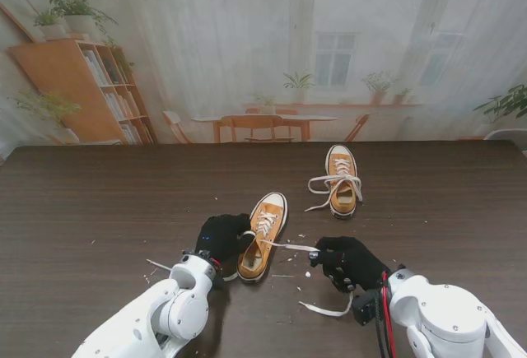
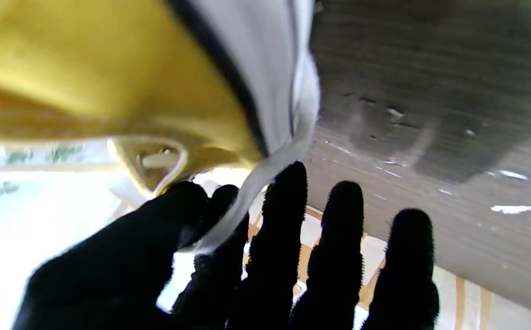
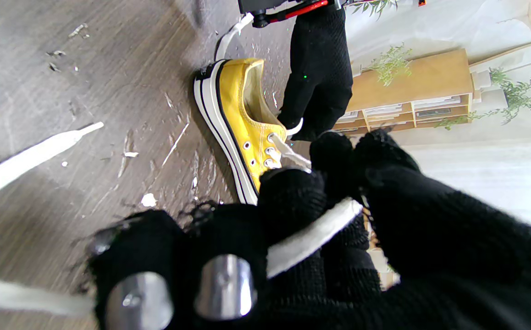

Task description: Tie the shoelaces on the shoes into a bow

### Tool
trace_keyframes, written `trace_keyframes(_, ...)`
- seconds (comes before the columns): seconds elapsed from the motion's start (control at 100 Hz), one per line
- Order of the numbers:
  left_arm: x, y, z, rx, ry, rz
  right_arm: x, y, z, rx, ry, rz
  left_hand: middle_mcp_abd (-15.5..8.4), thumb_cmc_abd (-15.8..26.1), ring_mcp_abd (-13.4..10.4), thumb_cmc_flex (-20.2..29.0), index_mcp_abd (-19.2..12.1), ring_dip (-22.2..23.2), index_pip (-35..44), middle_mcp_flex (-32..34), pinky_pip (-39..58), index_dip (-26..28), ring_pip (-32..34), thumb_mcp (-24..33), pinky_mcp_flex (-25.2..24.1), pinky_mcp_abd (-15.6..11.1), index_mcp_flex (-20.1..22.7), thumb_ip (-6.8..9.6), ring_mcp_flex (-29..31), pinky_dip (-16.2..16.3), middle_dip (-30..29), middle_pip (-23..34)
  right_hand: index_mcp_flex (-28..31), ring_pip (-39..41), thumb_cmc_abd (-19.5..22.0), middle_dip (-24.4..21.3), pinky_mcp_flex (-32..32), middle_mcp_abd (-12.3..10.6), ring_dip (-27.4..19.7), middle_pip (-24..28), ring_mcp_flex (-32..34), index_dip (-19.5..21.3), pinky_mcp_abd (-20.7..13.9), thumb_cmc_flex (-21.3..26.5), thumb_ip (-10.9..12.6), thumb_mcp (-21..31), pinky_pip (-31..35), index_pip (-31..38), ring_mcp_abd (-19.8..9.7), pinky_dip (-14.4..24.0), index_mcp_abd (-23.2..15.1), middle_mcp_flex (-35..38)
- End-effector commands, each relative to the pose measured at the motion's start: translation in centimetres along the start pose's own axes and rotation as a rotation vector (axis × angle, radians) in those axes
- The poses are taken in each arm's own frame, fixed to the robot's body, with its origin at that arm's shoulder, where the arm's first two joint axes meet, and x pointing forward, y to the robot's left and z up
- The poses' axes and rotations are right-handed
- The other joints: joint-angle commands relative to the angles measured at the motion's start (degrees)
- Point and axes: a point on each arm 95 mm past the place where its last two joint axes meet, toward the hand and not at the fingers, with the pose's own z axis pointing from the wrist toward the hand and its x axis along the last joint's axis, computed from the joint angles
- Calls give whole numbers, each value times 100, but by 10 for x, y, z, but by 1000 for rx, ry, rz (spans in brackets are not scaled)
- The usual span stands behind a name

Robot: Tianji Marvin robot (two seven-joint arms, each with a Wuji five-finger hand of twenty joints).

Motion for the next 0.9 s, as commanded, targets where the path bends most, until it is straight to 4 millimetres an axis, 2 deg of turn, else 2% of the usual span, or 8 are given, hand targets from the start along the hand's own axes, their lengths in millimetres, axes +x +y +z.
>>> trace_keyframes(0.0, 7, 1, 2, 23, 15, -32, 0, -2, -1, 15, -1, 1, -82, -136, -121, -288, -13, 121, 289, 235, 1090, 206, 192, 159, -273, 302, 309, 183, 251, -348, 198, 174, 43, 420, 64, 70, 193, 158, -4, 194, 216, 111, 77, 175, 201, -92, 1467, 52, -117, 16, -129, 101)
trace_keyframes(0.01, 8, 1, 2, 29, 16, -40, 0, -2, -1, 15, -1, 1, -74, -150, -100, -321, 10, 123, 303, 312, 1574, 214, 234, 198, -414, 319, 393, 234, 323, -457, 209, 198, 43, 420, 64, 70, 193, 158, -4, 194, 216, 111, 77, 177, 202, -90, 1467, 52, -116, 16, -129, 101)
trace_keyframes(0.06, 8, 1, 4, 50, 19, -74, 0, -2, -1, 13, -1, 1, -105, -124, -136, -434, -10, 131, 342, 492, 2322, 259, 316, 238, -598, 296, 580, 336, 502, -454, 231, 250, 40, 420, 68, 70, 193, 166, -4, 194, 216, 110, 78, 177, 202, -90, 1466, 49, -117, 16, -126, 98)
trace_keyframes(0.15, 9, 2, 6, 95, 25, -121, 0, -2, -2, 12, -2, 0, -147, -109, -170, -592, -42, 137, 375, 816, 2646, 282, 447, 301, -457, 351, 892, 490, 814, -433, 232, 282, 37, 421, 66, 70, 193, 156, -4, 196, 216, 112, 78, 174, 202, -92, 1466, 49, -114, 17, -122, 101)
trace_keyframes(0.26, 11, 3, 8, 147, 39, -164, 1, -2, -2, 12, -3, -2, -225, -38, -256, -707, -113, 148, 391, 1153, 2753, 320, 598, 275, -251, 384, 1174, 542, 1155, -452, 193, 248, 41, 419, 69, 70, 193, 168, -5, 195, 216, 114, 79, 175, 202, -92, 1463, 51, -116, 16, -123, 104)
trace_keyframes(0.63, 25, 8, 12, 187, -13, -476, 1, -2, -3, 7, -8, 0, -341, 72, -336, -772, -76, 120, 343, 1864, 3066, 472, 884, 121, 415, 537, 1770, 472, 1889, -483, 97, 172, 36, 420, 69, 69, 193, 171, -6, 196, 216, 112, 81, 178, 203, -92, 1458, 48, -116, 15, -118, 101)
trace_keyframes(0.82, 30, 9, 14, 192, -19, -571, 0, -3, -4, 7, -10, 5, -438, 73, -406, -752, 92, 174, 533, 2050, 3137, 779, 1226, 83, 773, 688, 1872, 481, 2268, -644, 468, 801, 33, 421, 63, 69, 193, 172, -6, 198, 216, 109, 82, 182, 205, -89, 1457, 47, -114, 15, -105, 104)
trace_keyframes(0.89, 31, 9, 14, 194, -25, -617, 0, -3, -5, 6, -9, 5, -387, 56, -417, -725, 193, 230, 639, 2110, 3065, 867, 1430, 81, 802, 750, 1906, 482, 2386, -746, 649, 1139, 34, 422, 62, 69, 192, 165, -6, 199, 216, 108, 82, 181, 204, -90, 1455, 47, -112, 15, -104, 106)
